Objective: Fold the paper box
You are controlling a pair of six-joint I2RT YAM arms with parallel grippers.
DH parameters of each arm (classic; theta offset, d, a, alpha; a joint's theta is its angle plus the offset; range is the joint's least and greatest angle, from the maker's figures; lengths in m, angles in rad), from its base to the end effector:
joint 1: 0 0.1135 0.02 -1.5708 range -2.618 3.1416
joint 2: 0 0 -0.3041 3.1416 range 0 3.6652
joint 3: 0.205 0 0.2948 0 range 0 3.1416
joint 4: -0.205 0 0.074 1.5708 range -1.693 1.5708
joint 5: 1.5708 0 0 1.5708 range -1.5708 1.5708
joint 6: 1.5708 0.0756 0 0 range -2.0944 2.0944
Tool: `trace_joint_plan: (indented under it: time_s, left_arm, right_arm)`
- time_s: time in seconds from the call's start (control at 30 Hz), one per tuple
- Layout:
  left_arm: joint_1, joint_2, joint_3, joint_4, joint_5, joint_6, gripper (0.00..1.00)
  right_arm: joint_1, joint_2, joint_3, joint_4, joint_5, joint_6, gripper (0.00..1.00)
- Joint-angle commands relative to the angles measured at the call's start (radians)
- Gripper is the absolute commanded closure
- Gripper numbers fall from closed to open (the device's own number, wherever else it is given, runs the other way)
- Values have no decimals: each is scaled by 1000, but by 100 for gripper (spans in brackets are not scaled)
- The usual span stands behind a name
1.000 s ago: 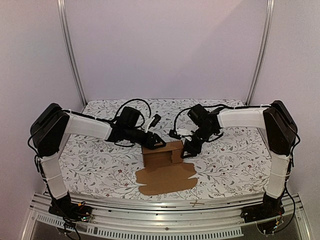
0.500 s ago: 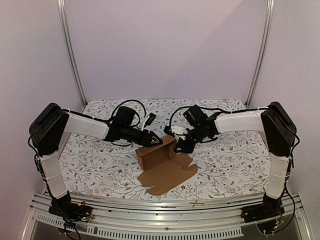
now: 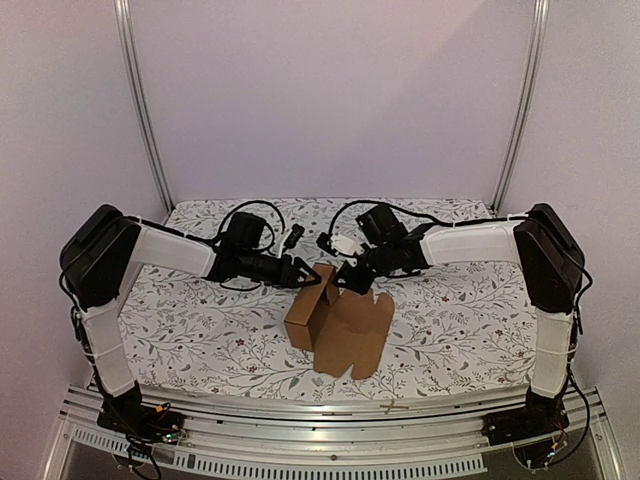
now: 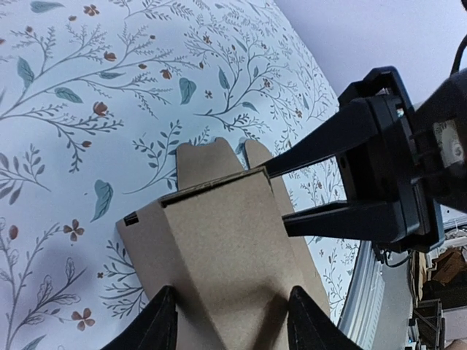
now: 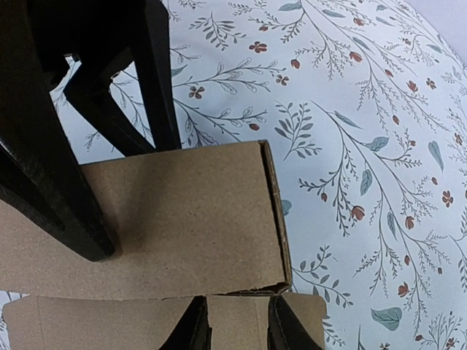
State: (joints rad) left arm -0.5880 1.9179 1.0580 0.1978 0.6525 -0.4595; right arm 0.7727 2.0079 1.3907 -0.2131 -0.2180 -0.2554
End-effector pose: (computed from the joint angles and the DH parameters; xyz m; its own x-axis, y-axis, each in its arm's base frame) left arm 0.3598 -0.2950 0.1375 -0.8306 0.1302 -0.5413 0.5253 0.5057 -0.6843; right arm 0.3599 0.3737 0.1618 -0.3128 -0.6494 -0.6931 -0.8940 0.4477 -0.0160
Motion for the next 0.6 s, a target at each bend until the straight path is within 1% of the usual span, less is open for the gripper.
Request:
trace_joint_plan:
  time_s: [0.0,0.17,0.3,0.43,0.57]
  left_arm:
    - [17,32,-16,-8,-9,-10,49]
    - [25,61,-5,-26,-22,-17,48]
    - [31,77,3,-26,-14,-16,48]
    - [48,90,8,-18,11,-13,48]
    - [72,115,17,30,76,-27,49]
  right_arm:
    - [11,44,22,21,25,8,72]
    - [10,37,24,13,76,-44,66]
    - [7,46,59,-11,82,-103,60]
    - [-13,94,127,-56,9,-171,58]
    - [-27,160,218,-114,-72,-204,58]
